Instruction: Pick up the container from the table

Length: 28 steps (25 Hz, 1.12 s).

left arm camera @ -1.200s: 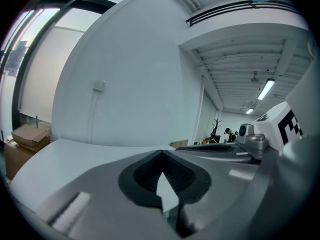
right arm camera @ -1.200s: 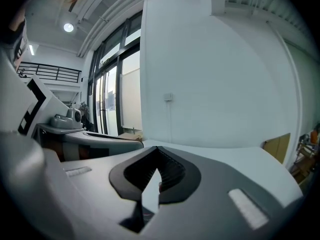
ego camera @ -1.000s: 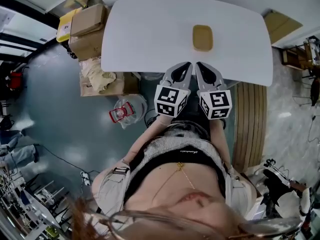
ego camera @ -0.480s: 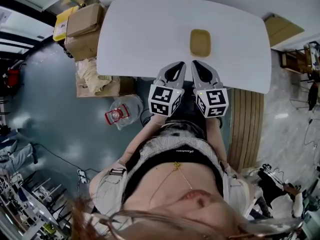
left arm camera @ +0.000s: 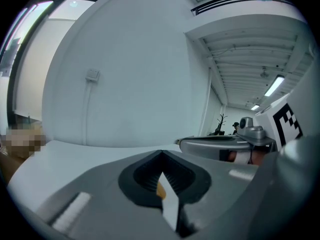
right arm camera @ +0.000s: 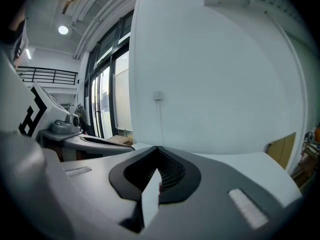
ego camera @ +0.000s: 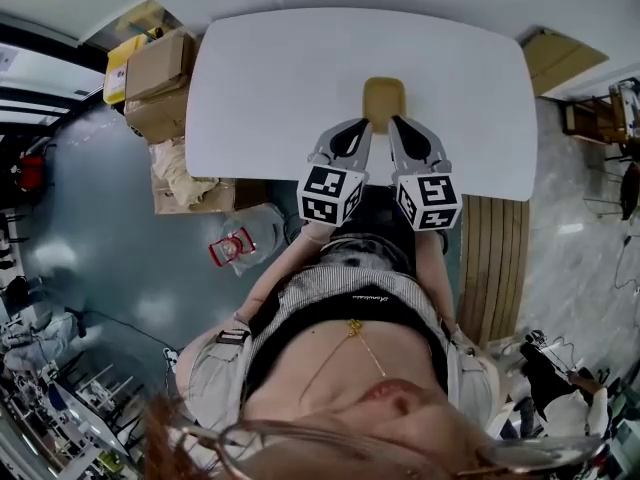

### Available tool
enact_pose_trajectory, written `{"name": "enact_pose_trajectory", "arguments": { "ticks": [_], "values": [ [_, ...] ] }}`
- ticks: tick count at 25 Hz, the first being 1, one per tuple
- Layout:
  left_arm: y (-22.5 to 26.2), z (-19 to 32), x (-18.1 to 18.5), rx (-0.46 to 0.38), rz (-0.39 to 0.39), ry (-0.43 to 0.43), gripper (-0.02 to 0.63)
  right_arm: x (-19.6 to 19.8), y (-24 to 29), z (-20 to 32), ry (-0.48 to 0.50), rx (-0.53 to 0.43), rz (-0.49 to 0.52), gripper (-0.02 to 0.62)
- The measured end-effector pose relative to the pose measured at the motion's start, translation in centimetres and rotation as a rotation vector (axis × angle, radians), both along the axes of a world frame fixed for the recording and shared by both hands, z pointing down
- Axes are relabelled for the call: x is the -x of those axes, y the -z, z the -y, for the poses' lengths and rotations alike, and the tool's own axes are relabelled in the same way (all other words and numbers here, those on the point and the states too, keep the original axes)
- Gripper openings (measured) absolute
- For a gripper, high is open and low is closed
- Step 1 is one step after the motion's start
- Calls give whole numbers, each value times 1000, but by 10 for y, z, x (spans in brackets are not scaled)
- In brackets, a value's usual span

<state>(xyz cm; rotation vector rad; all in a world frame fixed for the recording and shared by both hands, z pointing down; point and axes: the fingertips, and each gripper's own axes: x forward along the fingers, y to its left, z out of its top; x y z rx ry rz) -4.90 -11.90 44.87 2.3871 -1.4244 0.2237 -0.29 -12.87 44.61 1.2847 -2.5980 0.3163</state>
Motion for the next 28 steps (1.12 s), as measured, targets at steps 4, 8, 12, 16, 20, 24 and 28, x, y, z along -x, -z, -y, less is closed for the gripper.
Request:
{"name": "enact_pose_trajectory", "arguments": {
  "ticks": [4, 8, 12, 16, 20, 24, 28],
  "values": [
    [4, 22, -15, -5, 13, -2, 0, -18, 2, 19, -9, 2, 2, 25],
    [7, 40, -31, -7, 17, -2, 0, -33, 3, 35, -2, 3, 1, 25],
    [10, 54, -51, -12, 19, -7, 0, -47, 6, 49, 5, 0, 8, 25],
    [8, 69, -64, -16, 22, -12, 0, -59, 6, 62, 1, -10, 15, 25],
    [8, 84, -81, -14, 22, -14, 0, -76, 4, 75, -1, -3, 12, 25],
    [5, 97, -91, -9, 24, -8, 0, -89, -1, 88, 1, 7, 4, 25],
    [2, 106, -96, -5, 18, 18, 0, -97, -4, 97, 18, 11, -2, 25]
  ]
}}
